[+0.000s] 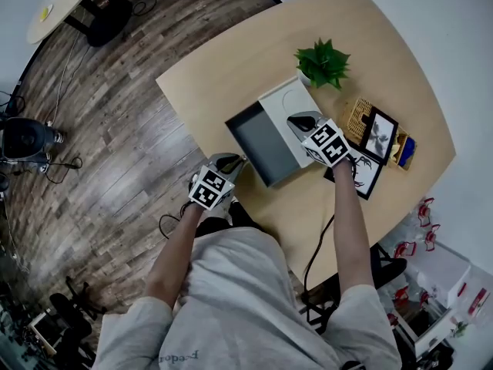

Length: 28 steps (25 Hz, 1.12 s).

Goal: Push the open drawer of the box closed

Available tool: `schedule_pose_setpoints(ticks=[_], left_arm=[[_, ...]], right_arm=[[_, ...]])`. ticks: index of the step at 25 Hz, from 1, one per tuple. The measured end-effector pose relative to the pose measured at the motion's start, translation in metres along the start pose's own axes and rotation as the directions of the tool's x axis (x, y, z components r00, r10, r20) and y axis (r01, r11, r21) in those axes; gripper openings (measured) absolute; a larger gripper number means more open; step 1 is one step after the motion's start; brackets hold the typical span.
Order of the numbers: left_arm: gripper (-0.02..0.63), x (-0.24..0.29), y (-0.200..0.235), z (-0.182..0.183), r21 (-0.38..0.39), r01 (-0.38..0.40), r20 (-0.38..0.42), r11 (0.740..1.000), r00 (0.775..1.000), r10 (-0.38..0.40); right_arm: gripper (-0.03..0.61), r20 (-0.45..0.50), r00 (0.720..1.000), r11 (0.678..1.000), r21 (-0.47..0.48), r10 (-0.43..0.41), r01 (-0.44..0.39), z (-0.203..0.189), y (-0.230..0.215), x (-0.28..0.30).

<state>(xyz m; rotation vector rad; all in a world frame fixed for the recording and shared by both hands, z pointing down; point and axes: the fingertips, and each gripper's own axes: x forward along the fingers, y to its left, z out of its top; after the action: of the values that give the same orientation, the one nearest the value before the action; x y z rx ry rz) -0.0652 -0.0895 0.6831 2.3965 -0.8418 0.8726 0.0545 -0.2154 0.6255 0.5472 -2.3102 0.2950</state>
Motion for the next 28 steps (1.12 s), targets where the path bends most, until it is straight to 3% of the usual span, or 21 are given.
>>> schedule_pose_setpoints(ticks=[6,20,28], left_arm=[[0.13,0.007,-0.005,-0.003,0.005,0.007,-0.04,1.0,0.999,-0.007],[0.129,0.02,-0.004,-0.005,0.031,-0.001,-0.083,1.0,0.997,0.003],[0.129,0.02,-0.002,-0.001,0.064,-0.029,-0.07,0.998,0.997,0.033]], right_arm=[[0.002,0.002,1.0,1.0,0.004,0.008,-0.008,-0.001,0.001,0.002],[0.002,0.005,1.0,1.0,-0.01,-0.006,0.006,-0.002,0.001,0.001],[0.002,0.013,1.0,1.0,-0.019,-0.009,0.009,-0.001,0.001,0.002]])
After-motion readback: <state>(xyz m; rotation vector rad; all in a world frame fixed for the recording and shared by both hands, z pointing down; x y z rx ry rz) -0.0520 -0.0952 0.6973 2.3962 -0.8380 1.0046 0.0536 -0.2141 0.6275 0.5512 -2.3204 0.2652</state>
